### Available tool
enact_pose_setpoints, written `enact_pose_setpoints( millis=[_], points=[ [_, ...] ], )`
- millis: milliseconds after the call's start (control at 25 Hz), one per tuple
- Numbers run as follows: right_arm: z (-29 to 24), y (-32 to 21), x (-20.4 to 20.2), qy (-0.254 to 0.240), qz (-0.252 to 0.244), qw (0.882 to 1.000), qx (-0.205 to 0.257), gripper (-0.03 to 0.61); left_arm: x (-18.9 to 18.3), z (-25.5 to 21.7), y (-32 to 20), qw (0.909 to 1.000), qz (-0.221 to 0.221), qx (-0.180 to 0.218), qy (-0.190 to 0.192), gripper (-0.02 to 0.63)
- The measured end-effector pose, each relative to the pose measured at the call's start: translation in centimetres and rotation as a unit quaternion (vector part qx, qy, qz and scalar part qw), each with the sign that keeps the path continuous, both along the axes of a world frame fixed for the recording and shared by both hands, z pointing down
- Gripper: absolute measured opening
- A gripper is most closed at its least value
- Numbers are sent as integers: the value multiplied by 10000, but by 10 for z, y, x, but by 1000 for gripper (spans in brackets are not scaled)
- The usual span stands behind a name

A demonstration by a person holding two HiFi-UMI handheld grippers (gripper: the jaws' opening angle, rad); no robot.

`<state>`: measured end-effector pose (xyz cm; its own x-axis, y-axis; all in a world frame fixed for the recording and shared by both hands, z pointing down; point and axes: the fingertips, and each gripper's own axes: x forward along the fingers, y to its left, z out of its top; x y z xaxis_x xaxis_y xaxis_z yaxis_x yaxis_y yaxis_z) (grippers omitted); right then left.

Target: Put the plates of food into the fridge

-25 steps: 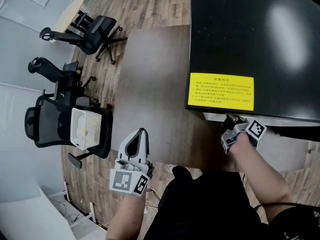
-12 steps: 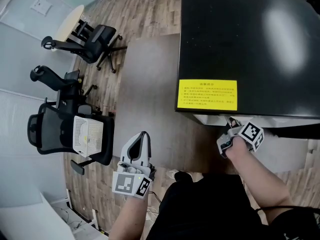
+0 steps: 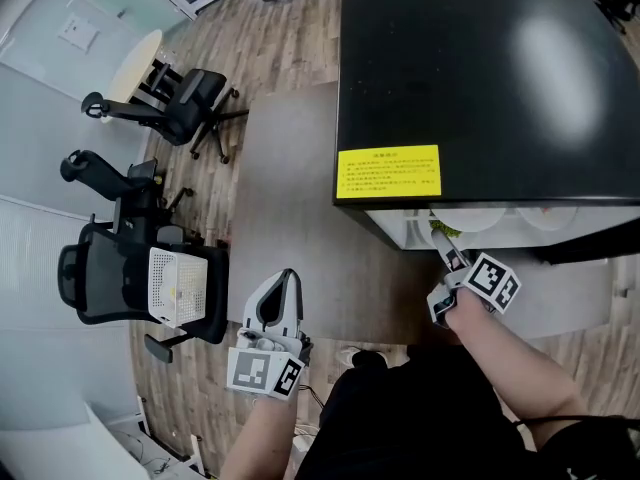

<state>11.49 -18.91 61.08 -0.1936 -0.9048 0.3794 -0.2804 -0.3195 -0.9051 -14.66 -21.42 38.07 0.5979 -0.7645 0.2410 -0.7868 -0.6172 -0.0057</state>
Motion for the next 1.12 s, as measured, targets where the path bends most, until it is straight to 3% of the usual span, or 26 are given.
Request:
enact_pose_setpoints(
  millis=[360, 800, 1000, 1120],
  points=[
    [14, 33, 1, 138, 39, 9990, -416, 408, -2, -5, 14, 9999, 142, 22, 51, 3],
    [20, 61, -3, 198, -23, 9986, -484, 408, -7, -3, 25, 9997, 218, 7, 121, 3],
    [20, 80, -6, 468, -235, 9982, -292, 408, -6, -5, 25, 9995, 264, 61, 172, 3],
    [10, 88, -6, 883, -503, 9947, 155, 407, -5, -8, 25, 9991, 342, 90, 249, 3]
  ],
)
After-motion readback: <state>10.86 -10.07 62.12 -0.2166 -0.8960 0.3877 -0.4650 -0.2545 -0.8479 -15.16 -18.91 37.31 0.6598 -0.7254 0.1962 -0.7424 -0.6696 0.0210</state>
